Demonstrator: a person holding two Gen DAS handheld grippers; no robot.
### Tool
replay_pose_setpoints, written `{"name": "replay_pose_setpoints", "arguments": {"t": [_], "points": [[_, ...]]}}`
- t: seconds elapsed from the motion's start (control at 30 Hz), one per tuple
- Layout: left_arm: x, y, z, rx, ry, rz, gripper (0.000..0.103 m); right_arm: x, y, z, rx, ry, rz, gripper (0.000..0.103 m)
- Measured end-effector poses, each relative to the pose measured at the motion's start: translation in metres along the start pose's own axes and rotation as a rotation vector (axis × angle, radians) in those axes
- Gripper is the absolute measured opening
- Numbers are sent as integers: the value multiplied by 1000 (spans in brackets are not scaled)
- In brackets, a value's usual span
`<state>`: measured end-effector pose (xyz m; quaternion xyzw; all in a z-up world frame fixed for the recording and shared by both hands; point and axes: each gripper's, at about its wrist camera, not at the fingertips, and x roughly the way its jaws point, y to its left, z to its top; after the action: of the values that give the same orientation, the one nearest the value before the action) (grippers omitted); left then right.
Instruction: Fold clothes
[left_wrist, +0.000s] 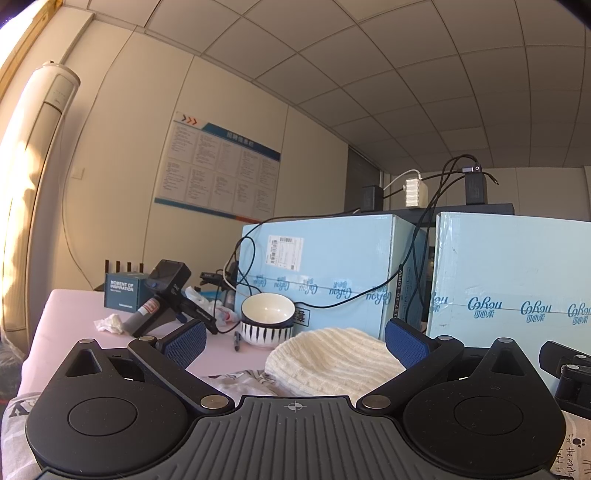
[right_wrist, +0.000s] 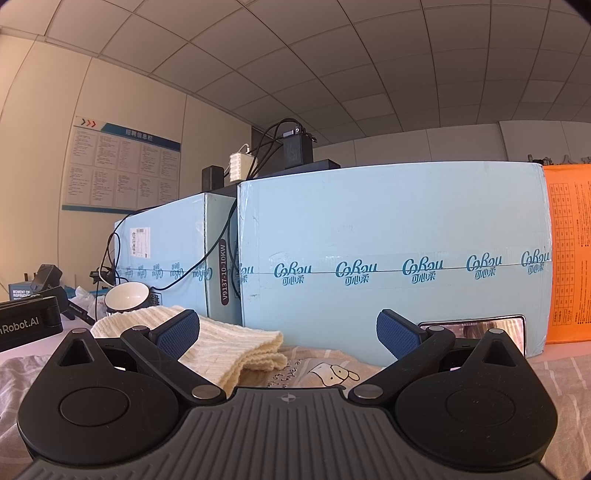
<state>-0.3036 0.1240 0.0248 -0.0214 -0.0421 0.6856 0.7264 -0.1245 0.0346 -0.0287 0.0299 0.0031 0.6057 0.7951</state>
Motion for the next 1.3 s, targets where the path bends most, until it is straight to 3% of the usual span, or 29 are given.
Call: {"name": "replay_pose_setpoints", "arguments": {"t": [1.3], "points": [[1,1,-1,1,15,-3,103,1,-1,-1,7,6,0,103]]}}
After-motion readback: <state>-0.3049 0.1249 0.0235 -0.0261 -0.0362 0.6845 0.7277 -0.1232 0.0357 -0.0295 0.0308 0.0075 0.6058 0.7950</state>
